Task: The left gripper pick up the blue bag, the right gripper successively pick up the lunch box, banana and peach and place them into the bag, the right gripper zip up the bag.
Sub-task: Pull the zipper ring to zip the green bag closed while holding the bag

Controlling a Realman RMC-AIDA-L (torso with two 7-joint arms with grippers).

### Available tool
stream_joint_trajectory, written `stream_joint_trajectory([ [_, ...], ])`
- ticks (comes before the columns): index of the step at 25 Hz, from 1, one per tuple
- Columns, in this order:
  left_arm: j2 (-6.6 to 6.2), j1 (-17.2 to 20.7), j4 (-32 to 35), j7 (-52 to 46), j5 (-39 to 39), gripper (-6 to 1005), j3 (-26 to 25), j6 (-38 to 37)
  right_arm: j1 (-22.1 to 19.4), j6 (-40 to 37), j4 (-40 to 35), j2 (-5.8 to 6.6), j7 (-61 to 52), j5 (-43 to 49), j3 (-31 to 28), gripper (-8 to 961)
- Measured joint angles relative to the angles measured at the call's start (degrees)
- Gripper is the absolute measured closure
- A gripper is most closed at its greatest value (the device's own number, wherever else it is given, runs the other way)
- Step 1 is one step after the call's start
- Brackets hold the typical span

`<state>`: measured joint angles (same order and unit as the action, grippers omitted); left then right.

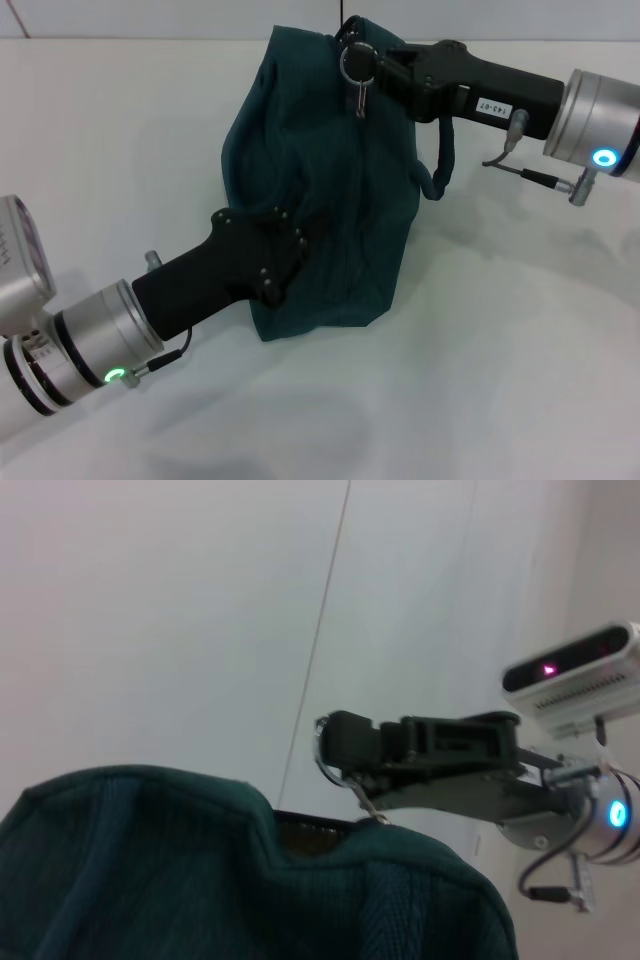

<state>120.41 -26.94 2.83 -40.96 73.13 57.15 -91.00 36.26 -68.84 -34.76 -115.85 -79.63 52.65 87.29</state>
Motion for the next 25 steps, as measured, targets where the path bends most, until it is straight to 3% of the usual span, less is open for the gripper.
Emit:
stream_joint_trajectory([
  [25,-0.49,2.7,0.5,3.1,0.1,942,6.0,-2.1,0.8,2.8,0.0,0.27,0.6,0.3,-1.4,907],
])
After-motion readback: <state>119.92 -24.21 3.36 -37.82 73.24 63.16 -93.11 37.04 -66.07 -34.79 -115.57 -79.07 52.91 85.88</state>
